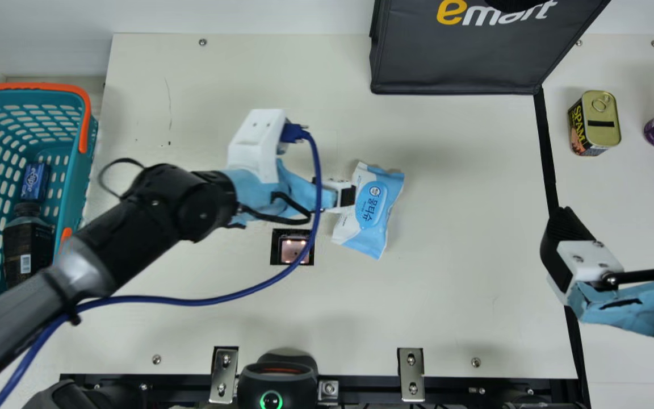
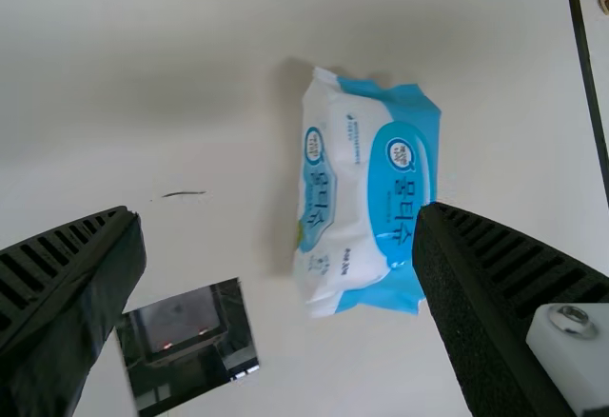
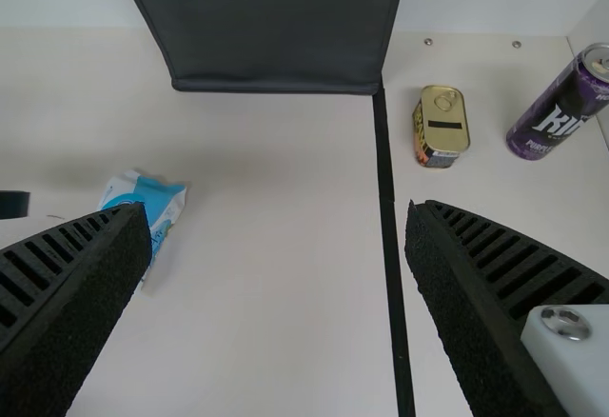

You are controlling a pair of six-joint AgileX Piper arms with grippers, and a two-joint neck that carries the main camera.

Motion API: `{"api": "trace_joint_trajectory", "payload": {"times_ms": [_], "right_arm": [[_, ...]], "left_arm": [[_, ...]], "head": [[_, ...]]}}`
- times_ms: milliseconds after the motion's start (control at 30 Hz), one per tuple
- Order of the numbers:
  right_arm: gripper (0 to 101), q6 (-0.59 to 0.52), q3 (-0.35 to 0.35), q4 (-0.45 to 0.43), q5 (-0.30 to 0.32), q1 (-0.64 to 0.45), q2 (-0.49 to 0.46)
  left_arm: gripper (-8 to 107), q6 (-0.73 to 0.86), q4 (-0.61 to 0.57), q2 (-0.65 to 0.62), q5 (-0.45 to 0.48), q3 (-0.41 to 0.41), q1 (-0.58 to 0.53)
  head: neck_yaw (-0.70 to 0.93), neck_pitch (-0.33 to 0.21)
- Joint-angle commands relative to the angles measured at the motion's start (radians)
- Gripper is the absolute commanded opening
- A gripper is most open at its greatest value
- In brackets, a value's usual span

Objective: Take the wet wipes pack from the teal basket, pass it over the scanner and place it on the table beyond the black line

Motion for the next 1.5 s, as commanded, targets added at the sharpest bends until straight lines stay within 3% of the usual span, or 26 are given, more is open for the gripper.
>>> {"api": "trace_joint_trajectory", "payload": {"times_ms": [0,267,500,767,1100,1133,1467], "right_arm": [[95,0.0,0.0,0.0,0.0,0.0,0.0],[95,0.0,0.0,0.0,0.0,0.0,0.0],[95,0.0,0.0,0.0,0.0,0.0,0.0],[95,0.0,0.0,0.0,0.001,0.0,0.0],[95,0.0,0.0,0.0,0.001,0.0,0.0],[95,0.0,0.0,0.0,0.001,0.0,0.0],[95,0.0,0.0,0.0,0.001,0.0,0.0]], "left_arm": [[90,0.031,-0.005,-0.049,0.005,0.033,0.031],[90,0.088,0.067,-0.218,0.055,0.123,0.141],[90,0.102,0.188,-0.377,0.155,0.146,0.202],[90,0.164,0.266,-0.516,0.3,0.094,0.285],[90,0.321,0.23,-0.606,0.459,-0.044,0.468],[90,0.297,0.236,-0.603,0.436,-0.021,0.432],[90,0.32,0.233,-0.606,0.46,-0.043,0.467]], "head": [[-0.001,-0.029],[-0.001,-0.029],[-0.001,-0.029],[-0.001,-0.029],[-0.001,-0.029],[-0.001,-0.029],[-0.001,-0.029]]}}
